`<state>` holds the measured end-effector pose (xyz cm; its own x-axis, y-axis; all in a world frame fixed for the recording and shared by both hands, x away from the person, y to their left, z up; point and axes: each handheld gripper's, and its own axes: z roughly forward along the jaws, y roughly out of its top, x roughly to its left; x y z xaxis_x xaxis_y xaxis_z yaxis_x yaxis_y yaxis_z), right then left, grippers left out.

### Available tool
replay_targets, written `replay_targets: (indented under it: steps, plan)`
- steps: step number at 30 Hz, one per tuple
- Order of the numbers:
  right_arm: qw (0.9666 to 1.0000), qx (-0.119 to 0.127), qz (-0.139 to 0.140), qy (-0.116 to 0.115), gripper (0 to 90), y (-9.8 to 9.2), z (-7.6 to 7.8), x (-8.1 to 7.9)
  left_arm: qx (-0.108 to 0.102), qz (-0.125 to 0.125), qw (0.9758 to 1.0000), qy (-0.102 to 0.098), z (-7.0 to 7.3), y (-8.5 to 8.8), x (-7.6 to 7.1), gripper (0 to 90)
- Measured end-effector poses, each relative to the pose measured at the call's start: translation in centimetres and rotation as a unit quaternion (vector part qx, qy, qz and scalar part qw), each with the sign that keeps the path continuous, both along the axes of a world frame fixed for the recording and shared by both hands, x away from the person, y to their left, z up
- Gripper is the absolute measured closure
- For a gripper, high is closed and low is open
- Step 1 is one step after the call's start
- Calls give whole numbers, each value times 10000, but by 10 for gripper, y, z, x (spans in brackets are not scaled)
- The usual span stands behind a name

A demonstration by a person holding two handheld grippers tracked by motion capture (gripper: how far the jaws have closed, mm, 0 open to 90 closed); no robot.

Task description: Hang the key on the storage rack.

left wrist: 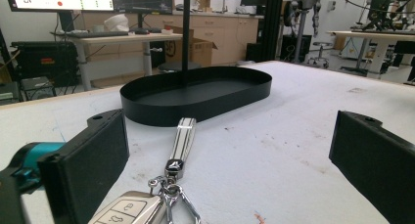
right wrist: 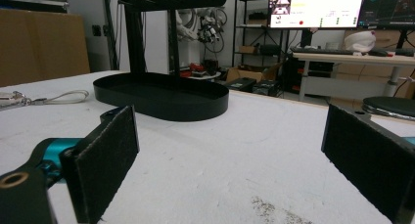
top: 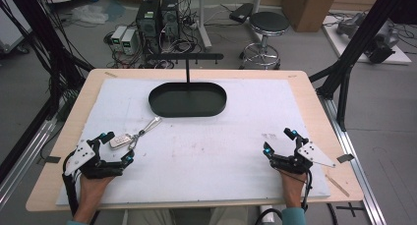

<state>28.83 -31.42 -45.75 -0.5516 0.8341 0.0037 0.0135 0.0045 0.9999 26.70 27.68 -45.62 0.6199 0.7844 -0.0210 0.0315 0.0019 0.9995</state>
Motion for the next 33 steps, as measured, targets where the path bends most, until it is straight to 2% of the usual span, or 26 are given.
replay_targets:
  steps: [6,14,17,19,21,23,25,26,28,31,33]
  plan:
    - [10000,4,0,-18,62,0,0,-1,53,49,10000,-5,0,-2,0,17]
    - [10000,17,-12,-18,62,0,0,0,1,56,10000,40,0,-1,1,17]
    - [10000,-2,2,0,62,0,0,0,-59,-16,10000,64,0,1,1,17]
    - [10000,3,3,2,62,0,0,0,-145,10,9998,121,1,2,3,17]
    - [10000,-11,-6,-46,62,0,0,1,-143,32,9998,122,2,3,3,17]
    - [10000,4,-16,-28,62,0,0,0,-77,-1,9998,203,7,4,5,17]
    - [10000,-5,-3,-7,62,0,0,0,72,62,9998,169,20,5,9,17]
    - [10000,-4,-3,-5,62,0,0,0,72,62,9998,169,20,5,9,17]
    - [10000,7,4,-6,62,0,0,0,133,81,9997,184,30,7,13,17]
    - [10000,0,0,-4,62,0,0,0,446,171,9986,208,47,10,20,17]
    - [10000,2,3,-9,62,0,0,0,685,277,9968,295,57,11,25,17]
